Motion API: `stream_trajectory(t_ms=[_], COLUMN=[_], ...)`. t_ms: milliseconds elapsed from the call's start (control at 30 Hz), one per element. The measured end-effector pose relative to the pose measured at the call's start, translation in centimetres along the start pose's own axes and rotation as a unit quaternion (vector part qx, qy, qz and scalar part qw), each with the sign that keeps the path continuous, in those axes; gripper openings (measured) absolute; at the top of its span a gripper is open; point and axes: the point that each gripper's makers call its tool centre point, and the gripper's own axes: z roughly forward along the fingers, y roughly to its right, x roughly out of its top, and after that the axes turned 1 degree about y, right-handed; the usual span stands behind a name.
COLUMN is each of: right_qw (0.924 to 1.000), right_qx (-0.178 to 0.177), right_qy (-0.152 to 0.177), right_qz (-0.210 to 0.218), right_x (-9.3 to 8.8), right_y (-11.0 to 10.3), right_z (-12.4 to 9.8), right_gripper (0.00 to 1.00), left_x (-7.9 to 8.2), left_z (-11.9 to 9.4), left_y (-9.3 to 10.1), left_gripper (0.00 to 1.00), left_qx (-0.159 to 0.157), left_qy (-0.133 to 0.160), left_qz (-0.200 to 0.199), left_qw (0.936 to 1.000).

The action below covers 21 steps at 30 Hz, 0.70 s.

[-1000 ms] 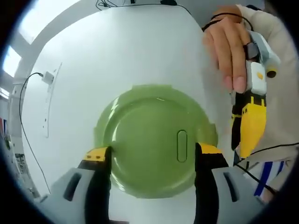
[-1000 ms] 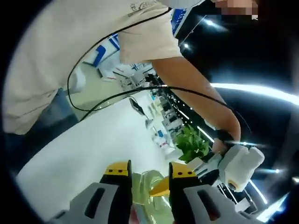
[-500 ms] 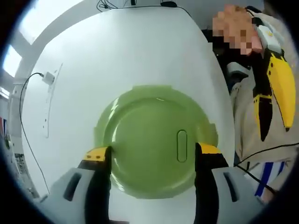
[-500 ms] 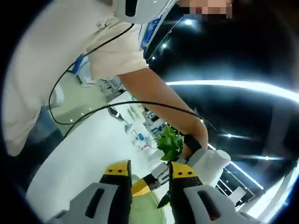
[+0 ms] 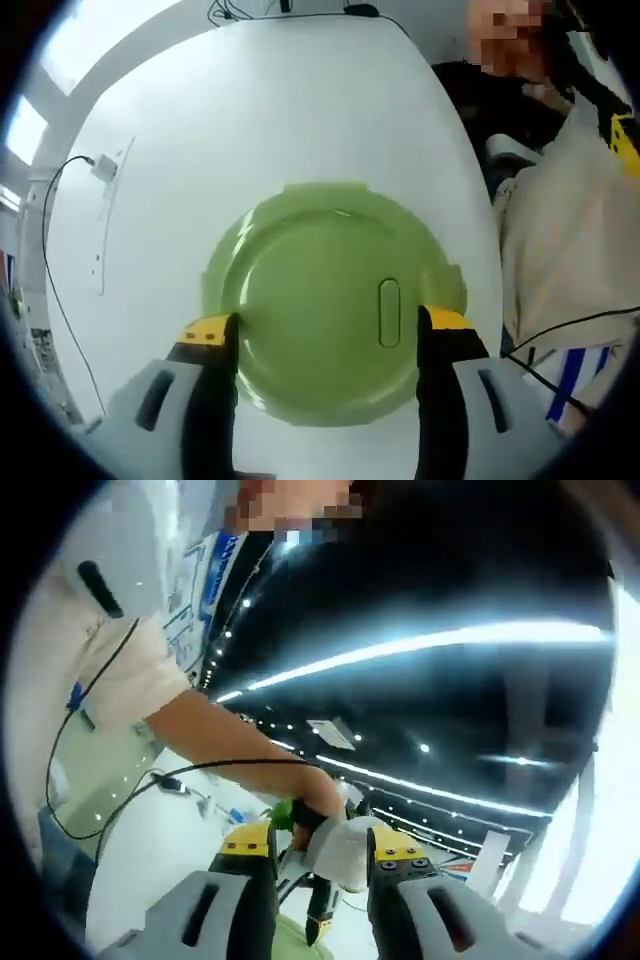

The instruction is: Open container latches remove lid place lid upside down on tabletop take tomato from container place on tabletop

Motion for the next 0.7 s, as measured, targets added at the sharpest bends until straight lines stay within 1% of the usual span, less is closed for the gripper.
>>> stream_trajectory(t_ms=[100,167,200,267,367,433,533,633,667,700], right_qw=[0.9996,0.9990,0.9985,0.9971,0.9950,0.9924,0.9860,0.9761,0.9733,0.9695], right_qx=[-0.024,-0.036,-0.048,-0.061,-0.080,-0.096,-0.124,-0.156,-0.167,-0.175], right_qy=[-0.001,-0.005,-0.006,-0.009,-0.015,-0.018,-0.028,-0.038,-0.041,-0.040], right_qz=[0.012,0.026,0.027,0.044,0.057,0.075,0.107,0.146,0.152,0.167], right_x=[0.2,-0.1,-0.1,-0.4,-0.8,-1.2,-2.0,-3.1,-3.4,-3.6], right_y=[1.5,2.1,2.6,3.1,3.7,4.2,5.1,6.0,6.3,6.5], right_z=[-0.1,-0.3,-0.4,-0.7,-1.1,-1.4,-2.0,-2.6,-2.8,-2.9], right_gripper=[0.29,0.29,0.29,0.30,0.30,0.30,0.30,0.29,0.29,0.29], left_x=[0.0,0.0,0.0,0.0,0.1,0.1,0.1,0.1,0.1,0.1], left_z=[0.0,0.0,0.0,0.0,0.0,0.0,0.0,0.0,0.0,0.0], left_y=[0.0,0.0,0.0,0.0,0.0,0.0,0.0,0.0,0.0,0.0], left_gripper=[0.64,0.64,0.64,0.64,0.64,0.64,0.64,0.64,0.64,0.64], left_qx=[0.000,0.000,0.000,0.001,0.001,0.000,0.000,0.000,0.000,0.000], left_qy=[0.001,0.002,0.003,0.004,0.006,0.006,0.004,0.006,0.009,0.009], left_qz=[-0.001,-0.001,-0.001,-0.001,-0.001,-0.001,0.000,0.000,0.000,0.000], left_qw=[1.0000,1.0000,1.0000,1.0000,1.0000,1.0000,1.0000,1.0000,1.0000,1.0000])
